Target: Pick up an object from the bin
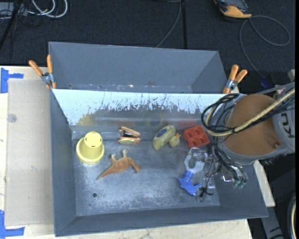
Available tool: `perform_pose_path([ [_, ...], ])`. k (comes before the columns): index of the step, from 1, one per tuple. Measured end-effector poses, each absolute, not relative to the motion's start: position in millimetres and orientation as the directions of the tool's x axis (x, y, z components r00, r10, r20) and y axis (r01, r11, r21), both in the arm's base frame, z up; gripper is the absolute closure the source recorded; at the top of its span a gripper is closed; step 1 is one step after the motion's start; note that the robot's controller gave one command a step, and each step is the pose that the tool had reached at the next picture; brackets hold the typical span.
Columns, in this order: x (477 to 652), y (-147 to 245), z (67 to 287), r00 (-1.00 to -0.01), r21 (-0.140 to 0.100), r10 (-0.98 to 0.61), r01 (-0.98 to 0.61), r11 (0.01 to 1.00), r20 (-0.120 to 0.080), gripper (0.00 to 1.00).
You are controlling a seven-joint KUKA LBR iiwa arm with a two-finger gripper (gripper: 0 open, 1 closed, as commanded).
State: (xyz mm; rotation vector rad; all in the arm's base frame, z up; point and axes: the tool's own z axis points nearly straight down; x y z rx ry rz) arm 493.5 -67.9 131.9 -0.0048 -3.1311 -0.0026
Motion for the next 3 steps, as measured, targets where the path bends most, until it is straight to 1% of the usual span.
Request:
perform_pose_path([
  [1, 495.3, -68, 136, -1.0, 0.0, 0.0, 0.0, 1.0, 0.002, 0.0],
  [2, 508.9, -128, 70, -0.949, 0.007, -0.314, -0.314, 0.95, 0.011, 1.0],
  [3, 508.9, -128, 70, -0.949, 0.007, -0.315, -0.315, 0.949, 0.011, 0.0],
])
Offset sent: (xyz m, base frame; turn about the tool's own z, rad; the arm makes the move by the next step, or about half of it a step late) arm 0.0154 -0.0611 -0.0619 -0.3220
